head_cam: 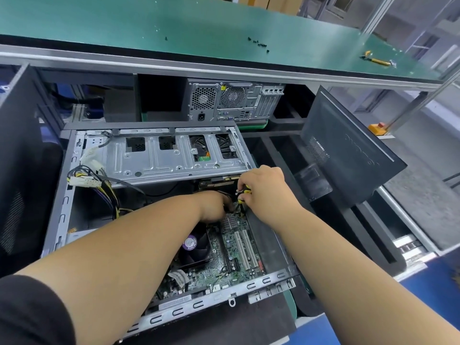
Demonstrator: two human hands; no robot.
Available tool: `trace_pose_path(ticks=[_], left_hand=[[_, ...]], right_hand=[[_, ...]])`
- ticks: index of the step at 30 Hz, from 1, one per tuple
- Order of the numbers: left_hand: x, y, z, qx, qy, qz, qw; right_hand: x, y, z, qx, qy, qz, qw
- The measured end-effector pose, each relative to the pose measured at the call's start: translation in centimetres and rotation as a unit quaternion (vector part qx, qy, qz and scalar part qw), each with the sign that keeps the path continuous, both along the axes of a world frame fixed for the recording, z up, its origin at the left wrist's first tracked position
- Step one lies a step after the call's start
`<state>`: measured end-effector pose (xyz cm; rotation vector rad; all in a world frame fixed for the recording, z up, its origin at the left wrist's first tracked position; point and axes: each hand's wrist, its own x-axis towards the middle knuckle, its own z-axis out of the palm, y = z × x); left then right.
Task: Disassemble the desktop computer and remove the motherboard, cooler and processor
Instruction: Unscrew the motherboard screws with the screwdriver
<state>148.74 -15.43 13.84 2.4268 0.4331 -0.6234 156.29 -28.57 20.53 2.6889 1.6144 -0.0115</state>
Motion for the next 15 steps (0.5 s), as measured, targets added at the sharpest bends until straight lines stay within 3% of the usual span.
trace_pose_path(ticks=[7,15], left_hand=[[0.1,-0.16,-0.5,-0.019,-0.013,0.004,1.0],[-0.08,-0.38,-0.22,0.043,-0.01,-0.032,0.998]], right_hand=[[0.3,0.0,0.35,-0.02,-0.01,0.01,1.0],[0.91,0.17,0.33,-0.019,0.001,0.028,0.999]])
